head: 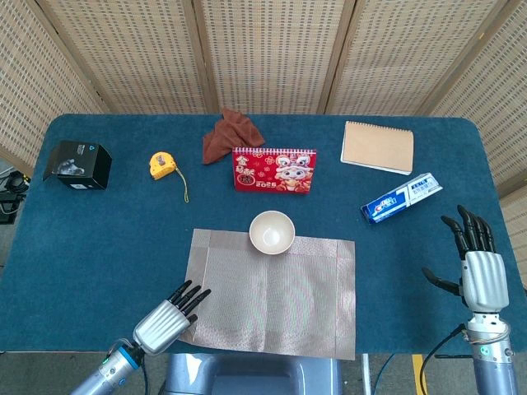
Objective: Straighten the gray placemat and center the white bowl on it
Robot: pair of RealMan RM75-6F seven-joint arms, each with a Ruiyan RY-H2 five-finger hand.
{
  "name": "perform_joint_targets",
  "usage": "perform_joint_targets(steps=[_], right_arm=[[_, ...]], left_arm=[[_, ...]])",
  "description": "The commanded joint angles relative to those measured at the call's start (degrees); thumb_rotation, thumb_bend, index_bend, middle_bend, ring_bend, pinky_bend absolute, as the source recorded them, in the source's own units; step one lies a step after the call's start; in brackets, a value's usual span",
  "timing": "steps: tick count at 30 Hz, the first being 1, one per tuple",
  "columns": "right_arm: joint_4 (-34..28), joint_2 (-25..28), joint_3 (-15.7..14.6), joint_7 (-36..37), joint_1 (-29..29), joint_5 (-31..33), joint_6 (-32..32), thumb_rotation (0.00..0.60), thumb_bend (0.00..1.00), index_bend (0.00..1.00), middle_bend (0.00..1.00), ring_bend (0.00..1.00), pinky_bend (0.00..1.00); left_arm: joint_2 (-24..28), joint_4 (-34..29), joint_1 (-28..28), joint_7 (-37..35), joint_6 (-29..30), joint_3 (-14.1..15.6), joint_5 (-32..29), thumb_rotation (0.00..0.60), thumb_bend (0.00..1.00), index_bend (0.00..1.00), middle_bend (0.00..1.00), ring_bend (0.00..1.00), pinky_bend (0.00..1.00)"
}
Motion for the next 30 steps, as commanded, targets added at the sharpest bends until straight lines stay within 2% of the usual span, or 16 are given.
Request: perform_joint_targets(steps=[1, 18, 20, 25, 27, 30], right_arm=[[-0.05, 0.01, -0.03, -0.01, -0.02, -0.04, 0.01, 0.600, 0.17, 0.19, 0.00, 0.00, 0.00], [-0.06, -0.16, -0.15, -0.52, -0.01, -0.12, -0.09, 0.600, 0.17, 0.19, 0.00, 0.00, 0.00], [-0.07, -0.19, -0.16, -0.62, 0.00, -0.08, -0.15, 0.600, 0.17, 0.19, 0.00, 0.00, 0.00], [-0.08, -0.20, -0.21, -0.87, 0.00, -0.07, -0.22, 0.600, 0.17, 0.19, 0.00, 0.00, 0.00], [-0.07, -0.22, -0.23, -1.03, 0.02, -0.01, -0.32, 0.600, 0.17, 0.19, 0.00, 0.00, 0.00], [-0.02, -0.36, -0.41, -1.39, 0.06, -0.22, -0.40, 0.600, 0.17, 0.19, 0.00, 0.00, 0.00]], left_arm=[[0.16, -0.10, 0.32, -0.32, -0.02, 0.12, 0.38, 0.600, 0.45, 0.73, 0.00, 0.00, 0.00], [0.83, -0.78, 1.10, -3.36, -1.89, 0.03, 2.84, 0.600, 0.45, 0.70, 0.00, 0.00, 0.00], [0.93, -0.80, 1.20, -3.44, -1.99, -0.10, 3.00, 0.600, 0.44, 0.63, 0.00, 0.00, 0.00], [1.99, -1.24, 1.47, -3.77, -2.32, -0.54, 2.50, 0.600, 0.25, 0.20, 0.00, 0.00, 0.00], [2.91, -1.86, 1.56, -4.27, -2.23, -0.83, 2.21, 0.600, 0.21, 0.12, 0.00, 0.00, 0.00], [4.89, -3.39, 2.26, -7.05, -0.04, -1.39, 2.02, 0.600, 0.19, 0.09, 0.00, 0.00, 0.00]])
